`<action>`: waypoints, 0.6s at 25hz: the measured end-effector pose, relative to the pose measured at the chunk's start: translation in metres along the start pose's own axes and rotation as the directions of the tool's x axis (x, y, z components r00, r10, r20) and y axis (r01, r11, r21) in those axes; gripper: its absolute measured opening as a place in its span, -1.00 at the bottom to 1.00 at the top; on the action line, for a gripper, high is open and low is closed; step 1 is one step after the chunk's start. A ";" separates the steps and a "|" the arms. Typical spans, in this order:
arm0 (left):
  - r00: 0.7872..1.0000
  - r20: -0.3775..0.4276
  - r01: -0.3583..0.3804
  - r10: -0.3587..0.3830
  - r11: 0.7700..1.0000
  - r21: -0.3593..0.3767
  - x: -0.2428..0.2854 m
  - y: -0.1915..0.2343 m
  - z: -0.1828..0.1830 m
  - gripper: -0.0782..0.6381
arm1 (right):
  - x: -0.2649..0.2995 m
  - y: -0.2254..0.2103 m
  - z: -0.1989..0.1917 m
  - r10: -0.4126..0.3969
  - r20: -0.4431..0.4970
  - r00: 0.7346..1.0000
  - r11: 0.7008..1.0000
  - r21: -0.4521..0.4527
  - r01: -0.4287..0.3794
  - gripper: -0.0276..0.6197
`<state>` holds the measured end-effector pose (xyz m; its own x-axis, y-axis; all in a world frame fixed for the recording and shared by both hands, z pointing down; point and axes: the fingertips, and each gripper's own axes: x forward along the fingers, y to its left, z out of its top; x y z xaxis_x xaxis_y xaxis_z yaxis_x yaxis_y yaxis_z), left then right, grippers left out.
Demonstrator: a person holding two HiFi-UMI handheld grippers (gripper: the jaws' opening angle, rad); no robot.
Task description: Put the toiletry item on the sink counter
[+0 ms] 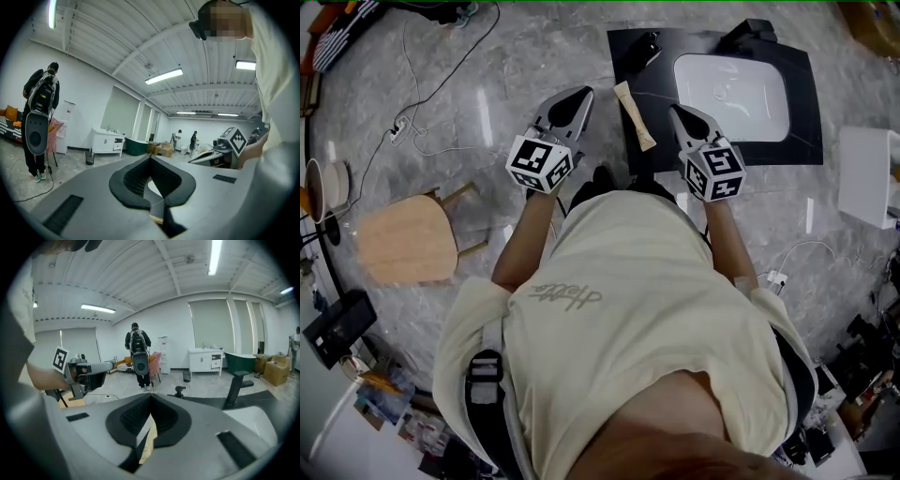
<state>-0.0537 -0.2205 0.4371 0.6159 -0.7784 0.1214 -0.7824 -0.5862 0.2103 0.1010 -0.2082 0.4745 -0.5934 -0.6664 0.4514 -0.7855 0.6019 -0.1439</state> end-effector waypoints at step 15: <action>1.000 -0.007 -0.024 0.024 0.999 0.024 -0.011 -0.021 0.001 -0.77 | -0.047 0.016 0.054 0.034 0.174 0.984 0.994 -0.107 -0.015 -0.93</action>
<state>-0.0443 -0.2002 0.4305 0.5976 -0.7906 0.1334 -0.7988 -0.5727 0.1842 0.1066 -0.1906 0.4038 -0.6411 -0.7122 0.2861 -0.7531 0.6556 -0.0556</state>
